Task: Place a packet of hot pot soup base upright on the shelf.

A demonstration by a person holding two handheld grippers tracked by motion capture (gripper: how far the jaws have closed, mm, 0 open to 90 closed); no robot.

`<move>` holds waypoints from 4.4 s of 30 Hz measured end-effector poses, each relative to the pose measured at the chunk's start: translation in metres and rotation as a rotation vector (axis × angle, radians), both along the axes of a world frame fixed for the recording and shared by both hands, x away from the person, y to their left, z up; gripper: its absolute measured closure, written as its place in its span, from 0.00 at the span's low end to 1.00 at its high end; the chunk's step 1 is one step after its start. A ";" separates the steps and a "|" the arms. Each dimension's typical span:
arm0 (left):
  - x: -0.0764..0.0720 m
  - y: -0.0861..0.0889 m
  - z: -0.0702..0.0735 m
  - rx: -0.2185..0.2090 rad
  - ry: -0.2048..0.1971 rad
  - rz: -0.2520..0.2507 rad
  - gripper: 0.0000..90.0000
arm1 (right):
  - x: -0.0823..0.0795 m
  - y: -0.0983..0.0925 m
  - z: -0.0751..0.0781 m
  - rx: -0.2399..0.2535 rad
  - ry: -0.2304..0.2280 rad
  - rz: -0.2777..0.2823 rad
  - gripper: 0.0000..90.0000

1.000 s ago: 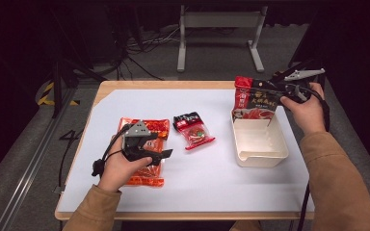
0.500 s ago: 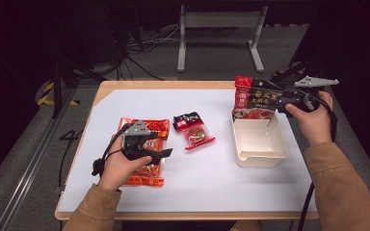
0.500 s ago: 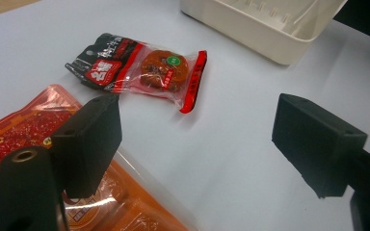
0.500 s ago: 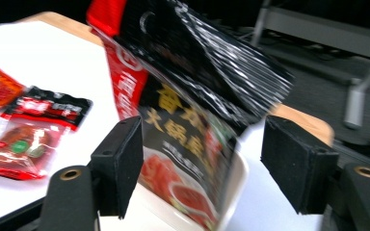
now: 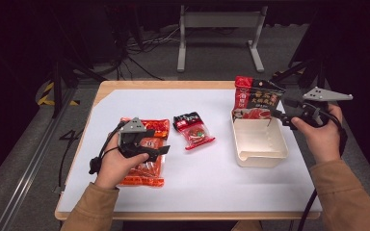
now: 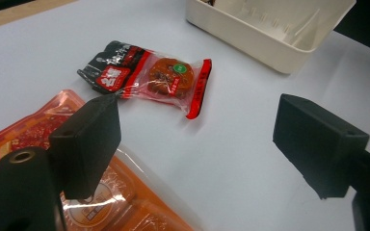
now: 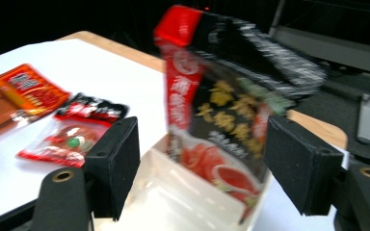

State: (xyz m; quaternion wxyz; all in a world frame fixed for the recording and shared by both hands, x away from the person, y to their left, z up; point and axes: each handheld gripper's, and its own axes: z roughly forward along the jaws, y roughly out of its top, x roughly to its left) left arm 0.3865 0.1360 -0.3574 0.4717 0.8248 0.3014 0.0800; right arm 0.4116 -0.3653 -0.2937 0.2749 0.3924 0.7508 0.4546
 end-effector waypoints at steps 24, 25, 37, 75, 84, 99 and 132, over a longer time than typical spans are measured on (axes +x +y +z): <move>0.001 0.032 0.013 -0.047 -0.007 0.058 0.18 | -0.069 0.056 -0.024 0.028 0.019 0.214 0.32; 0.001 0.033 0.014 -0.038 -0.011 0.060 0.18 | -0.070 0.057 -0.025 0.022 0.015 0.219 0.32; 0.005 0.049 0.016 -0.017 -0.020 0.089 0.15 | -0.071 0.089 -0.046 0.035 0.032 0.347 0.32; 0.068 0.107 -0.043 -0.022 -0.040 0.447 0.17 | -0.075 0.116 -0.067 -0.025 0.004 0.382 0.32; 0.089 0.110 -0.060 0.020 0.001 0.488 0.18 | -0.078 0.114 -0.067 -0.031 0.004 0.367 0.32; 0.111 0.114 -0.085 0.044 0.182 0.489 0.21 | -0.078 0.114 -0.069 -0.041 0.007 0.372 0.32; 0.113 0.104 -0.087 -0.075 0.192 0.370 0.56 | -0.075 0.117 -0.073 -0.030 0.023 0.390 0.31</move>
